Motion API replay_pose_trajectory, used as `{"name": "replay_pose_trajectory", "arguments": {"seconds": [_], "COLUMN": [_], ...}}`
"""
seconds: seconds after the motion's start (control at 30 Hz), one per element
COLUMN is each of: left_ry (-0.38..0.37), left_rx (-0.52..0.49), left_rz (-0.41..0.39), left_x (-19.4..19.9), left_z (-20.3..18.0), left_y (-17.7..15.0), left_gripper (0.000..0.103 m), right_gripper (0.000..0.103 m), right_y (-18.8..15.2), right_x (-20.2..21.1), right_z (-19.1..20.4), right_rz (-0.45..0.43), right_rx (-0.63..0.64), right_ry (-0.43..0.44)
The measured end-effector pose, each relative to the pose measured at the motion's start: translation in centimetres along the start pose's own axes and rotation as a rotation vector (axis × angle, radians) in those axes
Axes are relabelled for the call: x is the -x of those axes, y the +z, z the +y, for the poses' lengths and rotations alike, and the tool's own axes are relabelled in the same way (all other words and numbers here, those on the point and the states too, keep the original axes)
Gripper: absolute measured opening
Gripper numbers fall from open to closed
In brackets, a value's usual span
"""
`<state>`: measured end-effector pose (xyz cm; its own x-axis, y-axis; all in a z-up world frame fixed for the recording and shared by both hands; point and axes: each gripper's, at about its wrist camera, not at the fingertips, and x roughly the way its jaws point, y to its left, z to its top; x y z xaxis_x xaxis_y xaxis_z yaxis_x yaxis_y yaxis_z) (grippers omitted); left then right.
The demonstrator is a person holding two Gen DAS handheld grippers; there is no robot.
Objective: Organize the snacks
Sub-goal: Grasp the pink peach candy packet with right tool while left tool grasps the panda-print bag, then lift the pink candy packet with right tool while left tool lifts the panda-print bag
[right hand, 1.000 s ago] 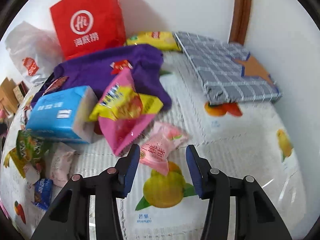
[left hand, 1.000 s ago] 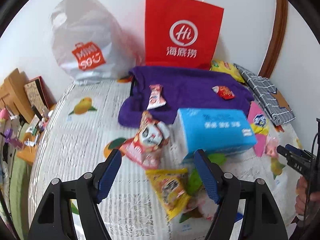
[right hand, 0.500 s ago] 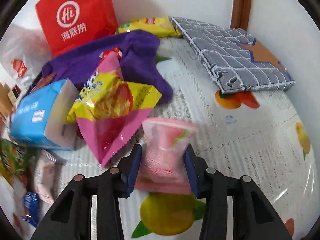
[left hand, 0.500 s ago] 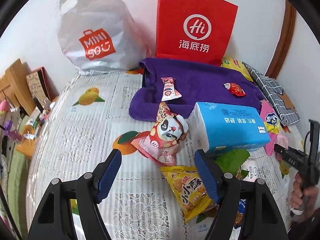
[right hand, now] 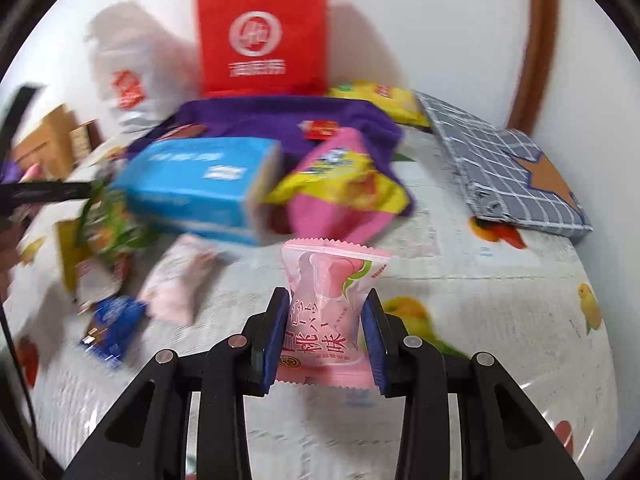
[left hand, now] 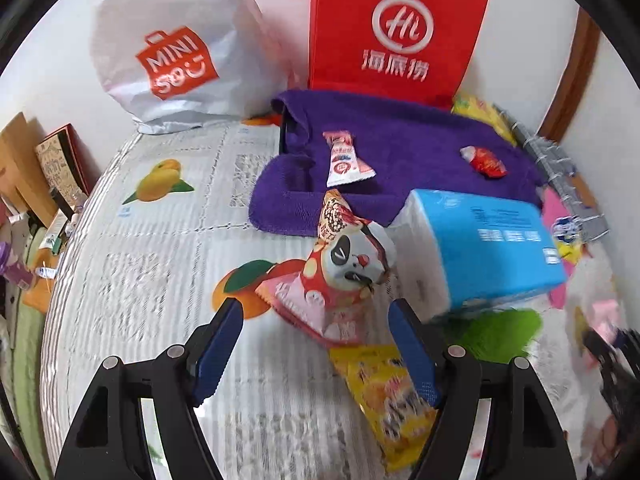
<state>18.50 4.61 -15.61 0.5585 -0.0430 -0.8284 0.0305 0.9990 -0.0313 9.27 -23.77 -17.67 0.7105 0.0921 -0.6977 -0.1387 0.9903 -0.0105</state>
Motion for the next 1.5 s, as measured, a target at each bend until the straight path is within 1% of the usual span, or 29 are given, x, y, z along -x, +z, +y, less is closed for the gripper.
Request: {"name": "replay_pose_trajectory", "arguments": {"seconds": [0.07,0.13,0.23,0.3,0.37,0.4,0.47,0.5,0.67,0.73,0.83,0.9,1.0,1.07,1.23,1.33,1.4,1.5], "left_ry": [0.000,0.006,0.053,0.059,0.046,0.049,0.056,0.052,0.049,0.031,-0.017,-0.053,-0.079,-0.085,-0.081,-0.085,-0.090,-0.072], "left_rx": [-0.001,-0.023,-0.063,-0.080,-0.089,-0.099,-0.115,-0.121,-0.108,-0.087,-0.050,-0.027,-0.012,-0.002,0.043,0.069,0.090,0.092], "left_rz": [0.007,0.017,0.017,0.026,0.017,0.014,0.003,-0.008,-0.034,-0.039,-0.043,-0.022,0.023,0.029,-0.013,-0.032,-0.060,-0.094], "left_x": [-0.8,-1.7,-3.0,-3.6,-3.7,-3.6,-3.2,-2.6,-0.3,0.6,1.8,1.9,1.0,0.5,0.0,-0.5,-0.6,-0.7], "left_z": [-0.4,-0.9,-1.8,-2.1,-2.1,-2.2,-2.2,-2.1,-0.8,-0.1,1.1,1.8,2.0,2.0,1.7,1.9,2.0,1.7], "left_y": [0.4,0.8,1.1,1.2,1.1,0.9,0.7,0.4,-1.0,-1.7,-2.6,-3.3,-4.2,-4.6,-5.0,-5.3,-5.5,-6.1], "left_gripper": [0.074,0.074,0.074,0.072,0.055,0.045,0.043,0.039,0.038,0.039,0.039,0.039,0.039,0.040,0.044,0.044,0.044,0.045], "right_gripper": [0.037,0.037,0.037,0.037,0.037,0.037,0.037,0.037,0.037,0.037,0.037,0.037,0.037,0.037,0.037,0.037,0.038,0.039], "right_y": [-0.3,-0.6,-1.0,-1.0,-1.0,-1.0,-1.0,-0.9,-0.5,-0.3,-0.1,0.1,0.2,0.2,0.2,0.2,0.3,0.3], "right_x": [0.1,-0.2,-1.0,-1.6,-2.1,-2.3,-2.6,-2.6,-3.0,-3.3,-3.8,-4.1,-4.3,-4.4,-4.5,-4.6,-4.6,-4.7], "right_z": [1.1,1.9,2.7,3.0,3.2,3.3,3.5,3.5,3.2,3.1,2.9,2.9,2.7,2.8,2.7,2.6,2.6,2.8], "right_rz": [-0.007,-0.008,0.004,0.018,0.028,0.032,0.038,0.037,0.032,0.039,0.040,0.048,0.049,0.053,0.059,0.058,0.058,0.060], "right_rx": [0.035,0.056,0.067,0.060,0.052,0.050,0.050,0.047,0.023,0.012,-0.007,-0.017,-0.037,-0.040,-0.045,-0.052,-0.053,-0.044], "right_ry": [0.018,0.024,0.035,0.046,0.053,0.055,0.053,0.050,0.027,0.026,0.011,0.011,0.019,0.021,0.031,0.048,0.054,0.050]}}
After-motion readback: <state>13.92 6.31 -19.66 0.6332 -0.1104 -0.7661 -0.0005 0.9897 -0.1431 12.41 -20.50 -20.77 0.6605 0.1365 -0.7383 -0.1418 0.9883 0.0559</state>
